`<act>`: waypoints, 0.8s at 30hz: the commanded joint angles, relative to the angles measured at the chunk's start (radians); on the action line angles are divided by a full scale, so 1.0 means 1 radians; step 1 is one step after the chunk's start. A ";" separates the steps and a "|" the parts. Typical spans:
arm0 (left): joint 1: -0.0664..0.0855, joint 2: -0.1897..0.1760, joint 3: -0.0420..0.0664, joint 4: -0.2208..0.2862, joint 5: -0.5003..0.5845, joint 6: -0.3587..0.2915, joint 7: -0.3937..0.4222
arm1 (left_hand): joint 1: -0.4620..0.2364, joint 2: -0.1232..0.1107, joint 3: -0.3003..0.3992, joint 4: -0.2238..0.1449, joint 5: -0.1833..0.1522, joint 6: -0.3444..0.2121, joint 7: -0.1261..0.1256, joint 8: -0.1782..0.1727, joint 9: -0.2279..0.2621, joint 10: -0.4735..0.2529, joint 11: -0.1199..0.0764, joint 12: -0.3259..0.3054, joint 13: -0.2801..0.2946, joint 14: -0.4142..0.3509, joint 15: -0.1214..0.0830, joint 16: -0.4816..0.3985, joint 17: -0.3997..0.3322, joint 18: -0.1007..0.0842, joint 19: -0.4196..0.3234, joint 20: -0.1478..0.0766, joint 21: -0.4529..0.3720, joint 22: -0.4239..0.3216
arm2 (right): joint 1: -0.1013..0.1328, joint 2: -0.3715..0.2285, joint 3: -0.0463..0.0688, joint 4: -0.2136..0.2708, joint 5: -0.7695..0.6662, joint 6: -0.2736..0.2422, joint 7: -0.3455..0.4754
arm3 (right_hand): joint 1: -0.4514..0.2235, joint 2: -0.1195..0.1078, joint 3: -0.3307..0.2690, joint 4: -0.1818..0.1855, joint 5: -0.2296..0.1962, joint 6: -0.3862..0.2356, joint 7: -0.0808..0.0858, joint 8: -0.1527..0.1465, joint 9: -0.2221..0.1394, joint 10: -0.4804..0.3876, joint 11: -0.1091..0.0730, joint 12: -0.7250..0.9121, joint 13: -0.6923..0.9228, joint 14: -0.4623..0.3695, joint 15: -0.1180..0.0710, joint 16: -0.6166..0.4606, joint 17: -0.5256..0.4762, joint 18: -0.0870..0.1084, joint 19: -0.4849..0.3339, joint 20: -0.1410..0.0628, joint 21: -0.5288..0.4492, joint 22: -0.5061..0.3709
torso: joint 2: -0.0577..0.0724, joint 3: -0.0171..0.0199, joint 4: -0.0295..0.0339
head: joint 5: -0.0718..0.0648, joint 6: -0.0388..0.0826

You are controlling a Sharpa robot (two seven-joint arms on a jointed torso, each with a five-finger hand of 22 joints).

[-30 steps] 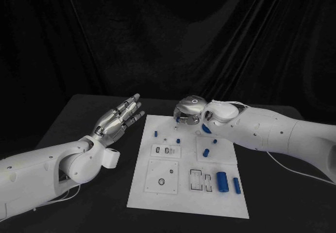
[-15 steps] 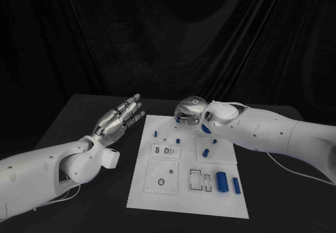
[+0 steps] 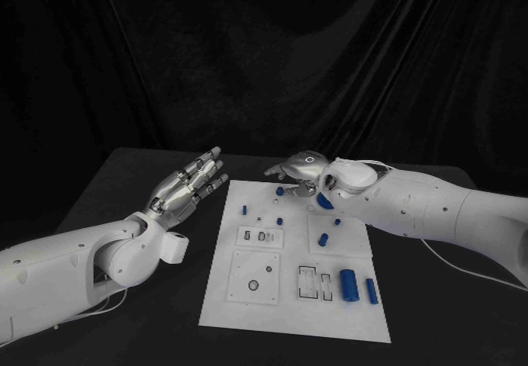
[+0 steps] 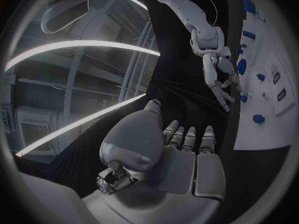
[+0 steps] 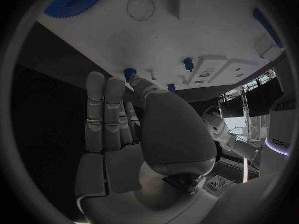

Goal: Assemble the parts on the task board

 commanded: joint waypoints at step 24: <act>-0.002 -0.003 0.001 -0.015 -0.002 0.030 -0.001 | 0.014 0.003 0.008 0.000 0.011 0.018 0.005 0.007 0.003 0.002 0.009 -0.003 -0.001 0.000 0.011 -0.004 -0.002 0.018 0.001 0.002 -0.005 -0.001 | 0.044 -0.321 0.000 0.247 0.115 0.005 -0.095 | -0.146 0.050 -0.194 0.133 -0.035 0.392 0.093 0.038 0.084 0.673 -0.086 1.505 1.505 0.214 -0.028 0.673 0.923 -0.097 0.197 -0.026 0.402 0.572 | -0.006 -0.0035 -0.0063 | -0.001 -0.008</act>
